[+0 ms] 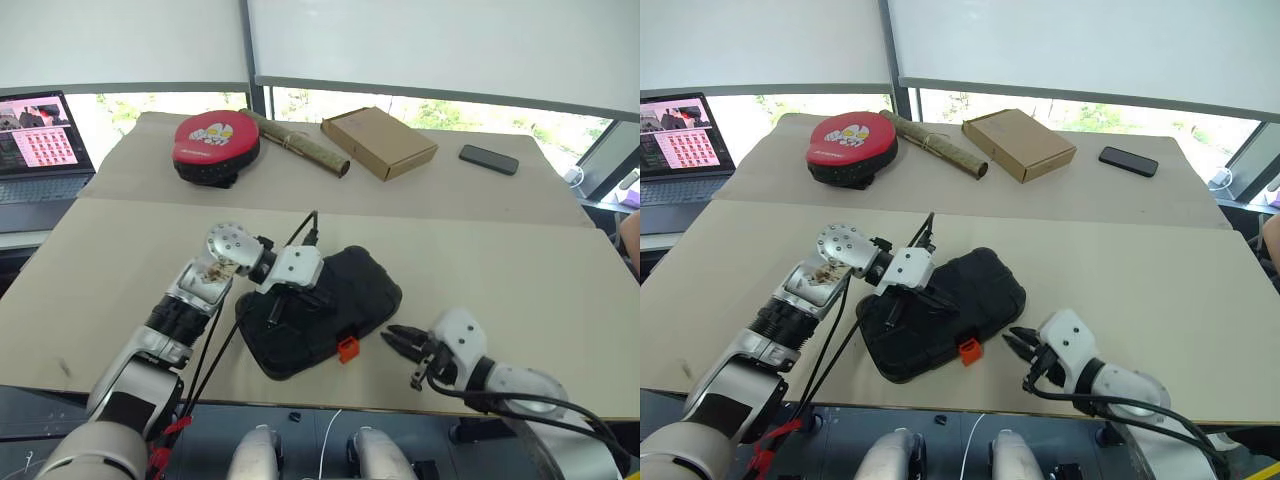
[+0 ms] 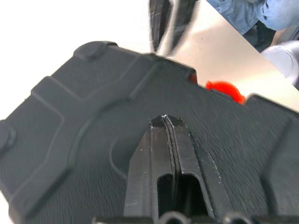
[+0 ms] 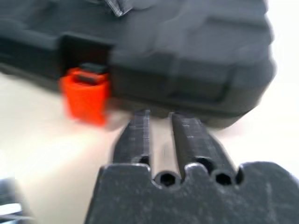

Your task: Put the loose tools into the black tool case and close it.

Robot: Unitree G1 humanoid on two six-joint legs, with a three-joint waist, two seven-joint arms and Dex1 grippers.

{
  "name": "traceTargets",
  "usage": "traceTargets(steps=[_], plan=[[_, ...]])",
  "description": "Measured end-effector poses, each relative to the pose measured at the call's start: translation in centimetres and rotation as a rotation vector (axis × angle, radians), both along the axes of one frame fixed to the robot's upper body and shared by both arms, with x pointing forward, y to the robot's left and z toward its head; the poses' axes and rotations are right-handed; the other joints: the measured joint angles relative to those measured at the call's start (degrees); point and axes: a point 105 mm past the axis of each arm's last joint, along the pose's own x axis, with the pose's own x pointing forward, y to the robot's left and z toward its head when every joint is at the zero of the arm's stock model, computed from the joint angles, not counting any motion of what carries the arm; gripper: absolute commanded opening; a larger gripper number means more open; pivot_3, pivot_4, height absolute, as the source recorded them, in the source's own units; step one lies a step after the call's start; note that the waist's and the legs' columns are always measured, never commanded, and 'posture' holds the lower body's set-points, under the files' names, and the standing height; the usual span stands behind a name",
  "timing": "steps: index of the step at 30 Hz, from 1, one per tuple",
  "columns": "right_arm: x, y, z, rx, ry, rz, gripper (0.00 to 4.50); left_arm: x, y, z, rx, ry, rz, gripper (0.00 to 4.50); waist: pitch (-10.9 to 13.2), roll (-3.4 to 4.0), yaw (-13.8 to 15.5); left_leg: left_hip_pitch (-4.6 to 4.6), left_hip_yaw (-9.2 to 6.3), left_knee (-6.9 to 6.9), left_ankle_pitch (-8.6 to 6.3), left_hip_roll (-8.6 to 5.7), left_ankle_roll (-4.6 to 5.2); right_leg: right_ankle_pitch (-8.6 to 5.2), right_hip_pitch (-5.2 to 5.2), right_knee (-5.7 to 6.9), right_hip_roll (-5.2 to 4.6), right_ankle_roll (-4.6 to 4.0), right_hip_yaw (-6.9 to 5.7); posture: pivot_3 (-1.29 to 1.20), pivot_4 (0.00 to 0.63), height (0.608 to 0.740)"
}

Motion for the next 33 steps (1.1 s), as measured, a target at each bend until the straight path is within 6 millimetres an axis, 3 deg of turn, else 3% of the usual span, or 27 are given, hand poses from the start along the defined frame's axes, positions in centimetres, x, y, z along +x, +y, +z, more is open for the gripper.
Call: traceTargets(steps=[4, 9, 18, 22, 26, 28, 31, 33], plan=[[-0.7, 2.0, -0.2, 0.041, 0.037, -0.014, 3.43, 0.0, -0.2, 0.2, -0.009, -0.021, -0.01, 2.62, -0.03, -0.01, 0.05, 0.02, 0.0, 0.01, 0.0, 0.0, 0.0, -0.04, 0.02, -0.01, -0.03, -0.05, -0.01, 0.0, 0.15, 0.74], [-0.5, 3.4, -0.9, 0.069, 0.072, -0.063, 3.43, -0.2, -0.4, 0.2, -0.006, 0.001, -0.013, 2.62, -0.03, -0.01, 0.06, -0.02, 0.0, 0.01, 0.0, -0.05, 0.0, -0.19, 0.01, -0.02, -0.07, -0.26, -0.01, 0.0, 0.15, 0.74], [-0.2, 4.1, -2.0, 0.047, 0.096, -0.088, 3.43, -0.5, 0.1, 0.4, 0.049, 0.065, -0.035, 2.62, -0.02, 0.0, -0.06, -0.02, 0.0, 0.0, 0.0, -0.03, 0.0, -0.1, -0.02, 0.0, -0.02, -0.08, -0.02, 0.0, 0.15, 0.74], [-0.2, 4.2, -2.2, 0.036, 0.093, -0.088, 2.56, -0.7, 0.2, 0.3, 0.052, 0.075, -0.052, 1.72, -0.02, 0.0, -0.02, -0.02, 0.0, 0.01, 0.0, -0.03, 0.0, -0.06, -0.01, 0.0, -0.02, -0.03, -0.02, 0.0, 0.15, 0.74], [-0.2, 4.4, -2.2, 0.029, 0.089, -0.075, 2.45, -0.8, 0.2, 0.3, 0.049, 0.088, -0.063, 0.17, -0.02, -0.01, 0.12, -0.05, -0.01, 0.04, 0.0, -0.05, 0.0, -0.08, -0.01, -0.01, -0.05, -0.05, -0.02, 0.0, 0.15, 0.74], [-0.2, 4.4, -2.3, 0.024, 0.089, -0.073, 2.45, -0.8, 0.3, 0.2, 0.049, 0.089, -0.062, 0.07, -0.02, -0.01, 0.13, -0.05, 0.0, 0.05, 0.0, -0.06, 0.0, -0.07, -0.01, -0.01, -0.06, -0.04, -0.02, 0.0, 0.15, 0.74], [-0.2, 4.4, -2.2, 0.023, 0.08, -0.067, 1.82, -0.9, 0.3, 0.0, 0.051, 0.086, -0.065, 0.0, -0.02, -0.01, 0.08, -0.04, -0.01, 0.05, 0.0, -0.05, 0.0, -0.07, 0.0, 0.0, -0.05, -0.03, -0.02, 0.0, 0.15, 0.74], [-0.3, 4.5, -2.2, 0.02, 0.08, -0.055, 1.16, -0.8, 0.2, -0.1, 0.055, 0.069, -0.066, 0.0, -0.02, -0.01, 0.1, -0.04, -0.01, 0.05, 0.0, -0.05, 0.0, -0.06, 0.01, 0.0, -0.04, -0.02, -0.02, 0.0, 0.15, 0.74]])
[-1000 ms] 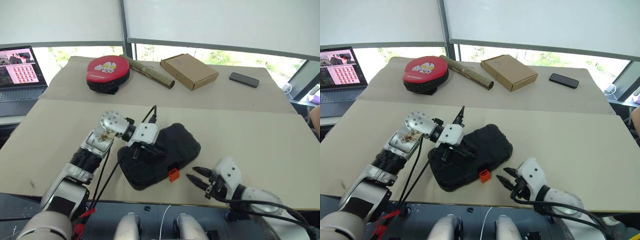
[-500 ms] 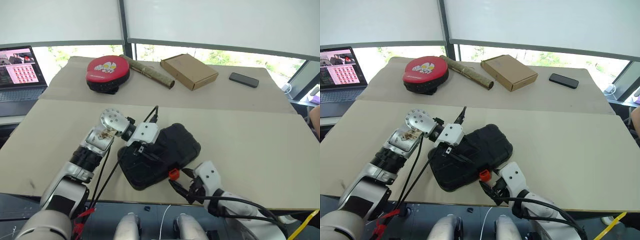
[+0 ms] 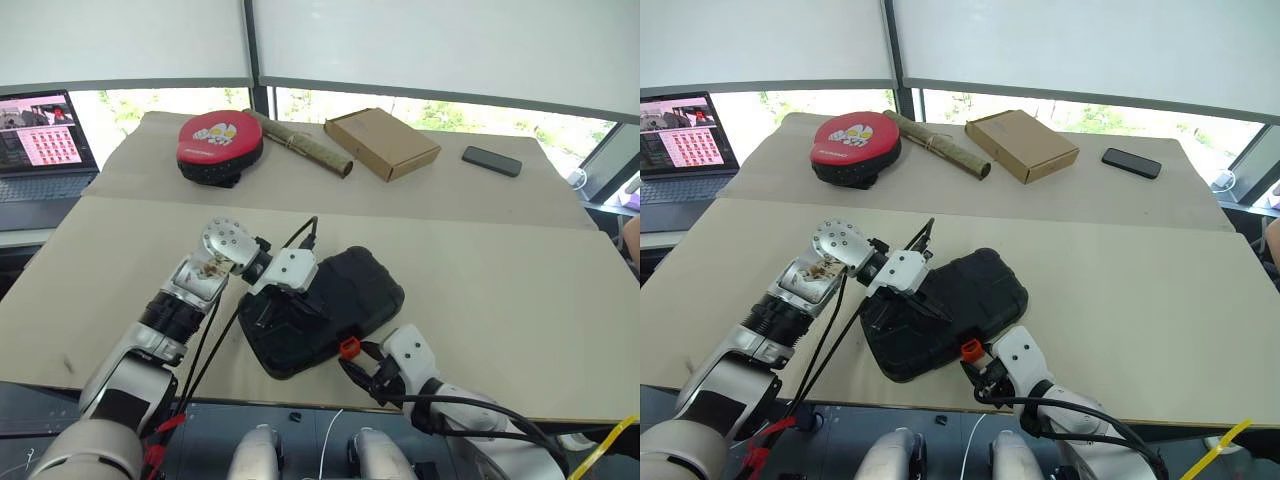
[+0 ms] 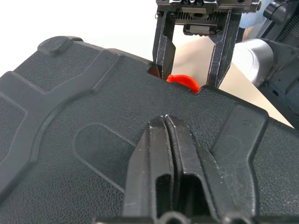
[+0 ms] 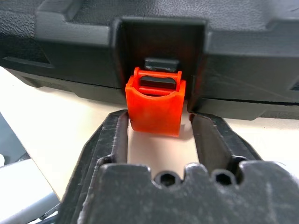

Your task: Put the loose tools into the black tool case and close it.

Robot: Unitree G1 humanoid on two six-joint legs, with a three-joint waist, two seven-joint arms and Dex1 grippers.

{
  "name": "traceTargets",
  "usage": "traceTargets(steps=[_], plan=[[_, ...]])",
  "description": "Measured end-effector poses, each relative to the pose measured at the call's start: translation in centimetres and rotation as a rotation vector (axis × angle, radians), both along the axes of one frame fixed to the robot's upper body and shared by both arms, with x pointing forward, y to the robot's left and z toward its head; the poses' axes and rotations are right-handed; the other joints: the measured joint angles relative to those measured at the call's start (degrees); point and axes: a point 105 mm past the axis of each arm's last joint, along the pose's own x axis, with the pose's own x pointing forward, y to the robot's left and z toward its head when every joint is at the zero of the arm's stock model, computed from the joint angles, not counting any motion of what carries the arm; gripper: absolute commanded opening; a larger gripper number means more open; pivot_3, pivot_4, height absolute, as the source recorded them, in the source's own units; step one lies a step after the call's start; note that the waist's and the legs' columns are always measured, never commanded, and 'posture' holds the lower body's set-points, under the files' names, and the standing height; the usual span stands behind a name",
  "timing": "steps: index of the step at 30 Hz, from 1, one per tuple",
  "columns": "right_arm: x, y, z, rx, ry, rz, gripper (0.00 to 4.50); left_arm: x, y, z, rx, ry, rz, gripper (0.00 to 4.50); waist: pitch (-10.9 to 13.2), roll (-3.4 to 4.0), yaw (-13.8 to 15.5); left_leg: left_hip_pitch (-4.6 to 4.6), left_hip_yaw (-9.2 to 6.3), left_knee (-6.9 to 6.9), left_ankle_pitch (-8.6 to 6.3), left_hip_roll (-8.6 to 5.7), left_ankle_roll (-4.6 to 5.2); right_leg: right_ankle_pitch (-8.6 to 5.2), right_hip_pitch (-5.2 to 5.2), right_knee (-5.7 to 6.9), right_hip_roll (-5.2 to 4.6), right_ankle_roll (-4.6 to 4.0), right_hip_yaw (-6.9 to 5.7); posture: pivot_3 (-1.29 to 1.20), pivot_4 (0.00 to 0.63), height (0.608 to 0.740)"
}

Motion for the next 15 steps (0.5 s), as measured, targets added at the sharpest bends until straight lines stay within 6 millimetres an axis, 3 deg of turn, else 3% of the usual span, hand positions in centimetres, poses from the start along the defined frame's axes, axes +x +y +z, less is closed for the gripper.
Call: traceTargets(steps=[15], plan=[[-0.35, -0.59, 0.15, -0.034, -0.048, -0.005, 1.14, 0.29, -0.5, -0.16, -0.013, -0.041, 0.001, 0.0, -0.01, -0.01, 0.56, 0.01, 0.02, 0.06, 0.0, -0.05, 0.0, -0.01, 0.05, 0.0, -0.05, -0.01, 0.0, 0.0, 0.15, 0.74]])
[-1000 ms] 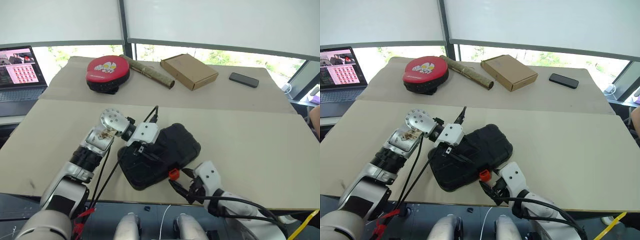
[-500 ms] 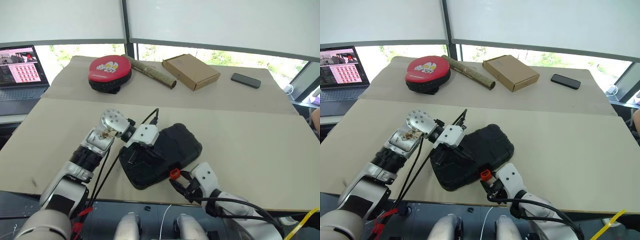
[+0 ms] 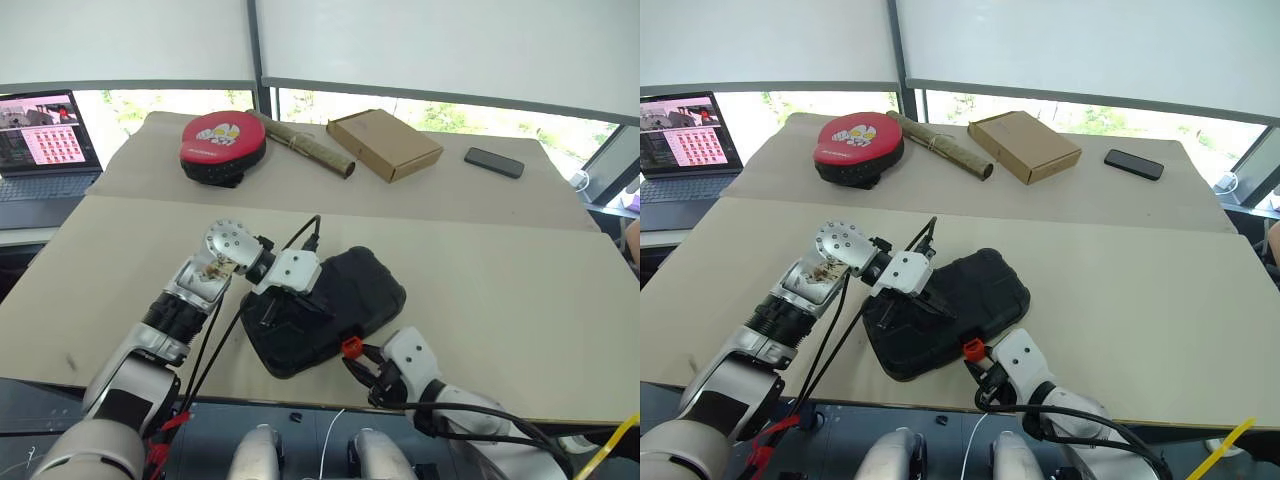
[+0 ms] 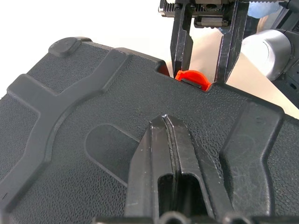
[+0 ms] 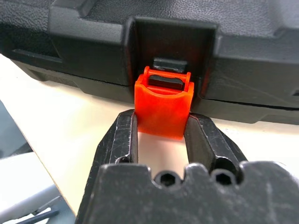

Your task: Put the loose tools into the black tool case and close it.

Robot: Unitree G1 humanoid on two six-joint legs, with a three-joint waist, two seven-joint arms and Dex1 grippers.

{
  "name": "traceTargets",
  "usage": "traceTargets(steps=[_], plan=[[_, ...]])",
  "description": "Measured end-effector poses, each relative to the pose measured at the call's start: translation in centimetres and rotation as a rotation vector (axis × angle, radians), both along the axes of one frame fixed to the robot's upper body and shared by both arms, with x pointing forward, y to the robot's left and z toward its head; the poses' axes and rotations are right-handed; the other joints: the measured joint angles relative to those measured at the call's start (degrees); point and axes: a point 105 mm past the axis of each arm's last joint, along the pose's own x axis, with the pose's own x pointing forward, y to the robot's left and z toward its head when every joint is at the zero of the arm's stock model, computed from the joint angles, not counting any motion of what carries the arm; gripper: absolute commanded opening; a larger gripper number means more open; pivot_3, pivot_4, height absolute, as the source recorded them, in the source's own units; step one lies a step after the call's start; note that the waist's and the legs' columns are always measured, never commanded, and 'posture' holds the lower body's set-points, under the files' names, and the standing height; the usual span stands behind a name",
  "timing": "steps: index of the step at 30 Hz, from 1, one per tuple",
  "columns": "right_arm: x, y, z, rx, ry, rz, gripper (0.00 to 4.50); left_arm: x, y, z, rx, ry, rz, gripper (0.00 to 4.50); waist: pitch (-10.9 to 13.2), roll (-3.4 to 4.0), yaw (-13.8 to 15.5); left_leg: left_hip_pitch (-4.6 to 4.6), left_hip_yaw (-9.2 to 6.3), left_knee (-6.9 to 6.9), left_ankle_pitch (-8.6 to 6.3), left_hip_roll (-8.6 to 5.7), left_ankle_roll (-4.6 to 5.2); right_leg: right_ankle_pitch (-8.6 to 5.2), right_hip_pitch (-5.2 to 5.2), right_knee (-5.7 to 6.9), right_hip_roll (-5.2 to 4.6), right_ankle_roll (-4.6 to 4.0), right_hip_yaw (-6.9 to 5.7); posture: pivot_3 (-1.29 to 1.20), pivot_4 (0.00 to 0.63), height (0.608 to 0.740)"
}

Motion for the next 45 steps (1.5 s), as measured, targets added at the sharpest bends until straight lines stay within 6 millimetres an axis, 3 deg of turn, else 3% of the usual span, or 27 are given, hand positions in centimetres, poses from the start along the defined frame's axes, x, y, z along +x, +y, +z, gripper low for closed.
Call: traceTargets(steps=[14, 15, 20, 25, 26, 29, 35, 40, 45], plan=[[0.0, -0.2, 0.3, -0.016, -0.032, 0.001, 1.14, 0.2, -0.2, -0.1, -0.012, -0.014, -0.009, 0.0, 0.0, 0.0, 0.24, 0.0, 0.01, 0.04, 0.0, -0.01, 0.0, 0.0, 0.01, 0.0, 0.0, -0.01, 0.0, 0.0, 0.15, 0.74], [-0.1, -0.2, 0.3, -0.015, -0.032, 0.002, 2.15, 0.2, -0.2, -0.1, -0.012, -0.014, -0.009, 0.0, 0.0, 0.0, 0.23, 0.0, 0.01, 0.04, 0.0, -0.01, 0.0, -0.01, 0.02, 0.0, 0.0, -0.03, 0.0, 0.0, 0.15, 0.74], [0.0, -0.2, 0.7, -0.013, -0.054, 0.011, 3.74, 0.3, -0.2, -0.1, -0.012, -0.014, -0.004, 0.0, -0.01, -0.01, 0.14, 0.03, 0.01, 0.04, 0.0, 0.01, 0.0, 0.0, 0.03, 0.02, 0.01, 0.0, 0.0, 0.0, 0.15, 0.74], [-0.4, -1.7, 1.3, -0.057, -0.08, 0.004, 3.74, 0.2, -0.4, -0.1, -0.016, -0.016, -0.005, 0.0, -0.02, -0.02, 0.33, 0.02, 0.01, 0.05, 0.0, -0.02, 0.0, 0.0, 0.05, 0.01, -0.01, 0.01, 0.0, 0.0, 0.15, 0.74], [-0.6, -2.2, 1.4, -0.07, -0.082, -0.003, 3.18, 0.2, -0.4, -0.1, -0.016, -0.015, -0.005, 0.0, -0.04, -0.06, 0.35, 0.03, 0.01, 0.06, 0.0, -0.02, 0.0, 0.02, 0.06, 0.01, -0.01, 0.04, 0.0, 0.0, 0.15, 0.74], [-1.3, -3.1, 1.1, -0.07, -0.052, -0.004, 2.32, 0.3, -0.3, -0.2, -0.014, -0.016, -0.003, 0.0, -0.06, -0.07, 0.34, 0.05, 0.02, 0.05, 0.0, 0.0, 0.0, 0.06, 0.07, 0.02, 0.01, 0.1, 0.0, 0.0, 0.15, 0.74], [-2.0, -2.5, 0.0, -0.082, -0.023, 0.076, 0.15, 0.3, -0.4, -0.2, -0.015, -0.019, -0.001, 0.0, -0.08, -0.11, 0.41, 0.08, 0.02, 0.06, 0.0, 0.0, 0.0, -0.1, 0.09, 0.01, 0.0, -0.09, 0.01, 0.0, 0.15, 0.74], [-1.0, -1.5, -1.4, -0.137, -0.031, 0.137, 0.03, 0.3, -0.5, -0.2, -0.018, -0.018, 0.0, 0.0, -0.09, -0.13, 0.53, 0.08, 0.03, 0.08, 0.01, -0.01, 0.0, -0.14, 0.08, 0.01, 0.0, -0.16, 0.01, 0.0, 0.15, 0.74], [0.1, -0.6, -1.4, -0.161, -0.07, 0.175, 0.03, 0.3, -0.5, -0.2, -0.017, -0.018, -0.002, 0.0, -0.1, -0.14, 0.63, 0.08, 0.04, 0.08, 0.01, -0.01, 0.0, -0.13, 0.09, 0.02, 0.0, -0.15, 0.01, 0.0, 0.15, 0.74]])
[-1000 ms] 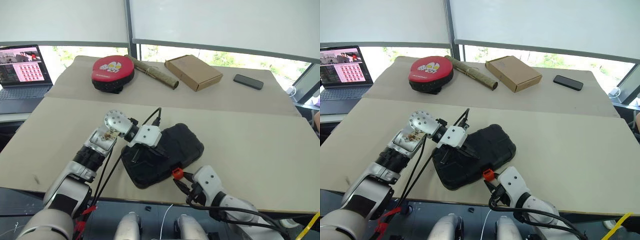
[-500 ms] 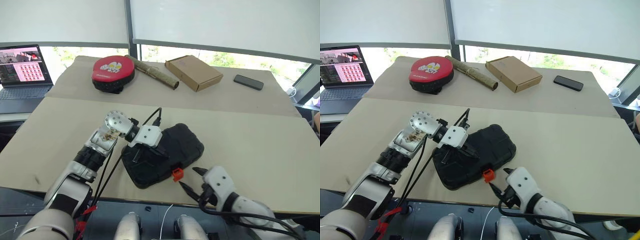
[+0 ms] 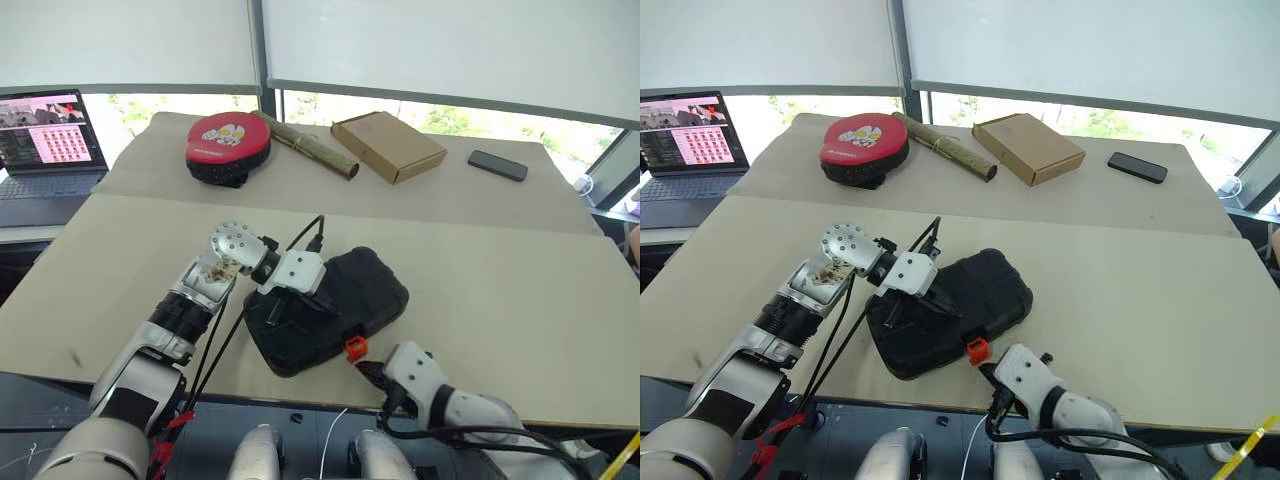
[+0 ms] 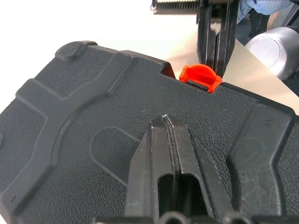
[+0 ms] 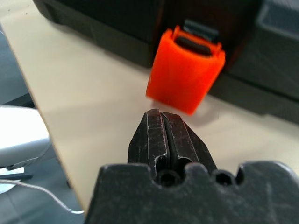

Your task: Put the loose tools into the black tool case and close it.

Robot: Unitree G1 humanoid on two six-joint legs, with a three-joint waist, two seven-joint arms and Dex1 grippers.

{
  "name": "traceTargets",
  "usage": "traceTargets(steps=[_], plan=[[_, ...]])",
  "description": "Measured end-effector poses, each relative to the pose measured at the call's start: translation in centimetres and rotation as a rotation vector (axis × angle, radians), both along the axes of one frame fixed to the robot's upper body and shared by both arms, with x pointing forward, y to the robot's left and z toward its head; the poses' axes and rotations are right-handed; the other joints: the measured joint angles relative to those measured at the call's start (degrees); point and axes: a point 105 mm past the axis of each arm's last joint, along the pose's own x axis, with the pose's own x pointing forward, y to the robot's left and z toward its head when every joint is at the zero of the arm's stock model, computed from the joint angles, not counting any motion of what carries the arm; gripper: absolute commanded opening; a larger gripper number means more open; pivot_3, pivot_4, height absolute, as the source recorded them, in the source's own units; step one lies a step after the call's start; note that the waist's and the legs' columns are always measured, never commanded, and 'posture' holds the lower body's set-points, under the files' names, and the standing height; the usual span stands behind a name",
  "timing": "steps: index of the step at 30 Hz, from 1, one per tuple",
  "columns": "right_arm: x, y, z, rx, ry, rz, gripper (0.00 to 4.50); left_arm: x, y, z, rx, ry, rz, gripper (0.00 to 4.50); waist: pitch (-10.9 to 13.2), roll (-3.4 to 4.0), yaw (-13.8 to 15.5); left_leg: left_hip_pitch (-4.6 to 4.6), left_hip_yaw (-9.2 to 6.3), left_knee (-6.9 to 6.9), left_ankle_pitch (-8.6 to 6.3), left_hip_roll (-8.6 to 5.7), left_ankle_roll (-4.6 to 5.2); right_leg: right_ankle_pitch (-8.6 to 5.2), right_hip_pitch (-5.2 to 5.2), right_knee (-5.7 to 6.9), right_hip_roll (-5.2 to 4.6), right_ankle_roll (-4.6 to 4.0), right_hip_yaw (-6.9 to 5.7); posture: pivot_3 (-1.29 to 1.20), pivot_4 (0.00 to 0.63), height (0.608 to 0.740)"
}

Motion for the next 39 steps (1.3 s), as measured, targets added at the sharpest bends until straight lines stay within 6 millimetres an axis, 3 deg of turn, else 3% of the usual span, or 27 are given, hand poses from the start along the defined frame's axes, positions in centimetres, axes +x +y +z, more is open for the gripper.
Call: traceTargets(steps=[16, 27, 34, 39], plan=[[1.4, 0.7, 0.7, 0.03, -0.016, 0.036, 0.03, 0.2, -0.3, 0.0, -0.004, -0.017, 0.012, 0.0, 0.0, 0.0, -0.09, -0.02, 0.01, 0.0, 0.0, 0.03, 0.0, 0.22, -0.04, 0.05, 0.04, 0.26, 0.0, 0.0, 0.15, 0.74], [0.9, 0.3, 2.0, 0.062, -0.004, 0.027, 0.03, 0.2, -0.5, 0.0, -0.014, -0.036, 0.009, 0.0, 0.0, 0.0, -0.29, -0.01, 0.01, 0.0, 0.0, 0.04, 0.0, 0.22, -0.06, 0.1, 0.06, 0.26, 0.0, 0.0, 0.15, 0.74], [0.2, 0.8, 4.3, 0.092, -0.072, 0.071, 0.03, 0.2, -0.7, -0.1, -0.019, -0.038, 0.005, 0.0, -0.01, 0.0, -0.56, 0.03, 0.0, 0.0, 0.0, 0.05, 0.0, 0.22, -0.02, 0.11, 0.08, 0.27, 0.0, 0.0, 0.15, 0.74], [0.1, 0.5, 4.3, 0.087, -0.07, 0.066, 0.03, 0.1, -0.9, -0.1, -0.024, -0.044, -0.002, 0.0, -0.01, -0.01, -0.34, 0.01, 0.01, 0.0, 0.0, 0.03, 0.0, 0.22, -0.02, 0.07, 0.05, 0.26, 0.01, 0.0, 0.15, 0.74]])
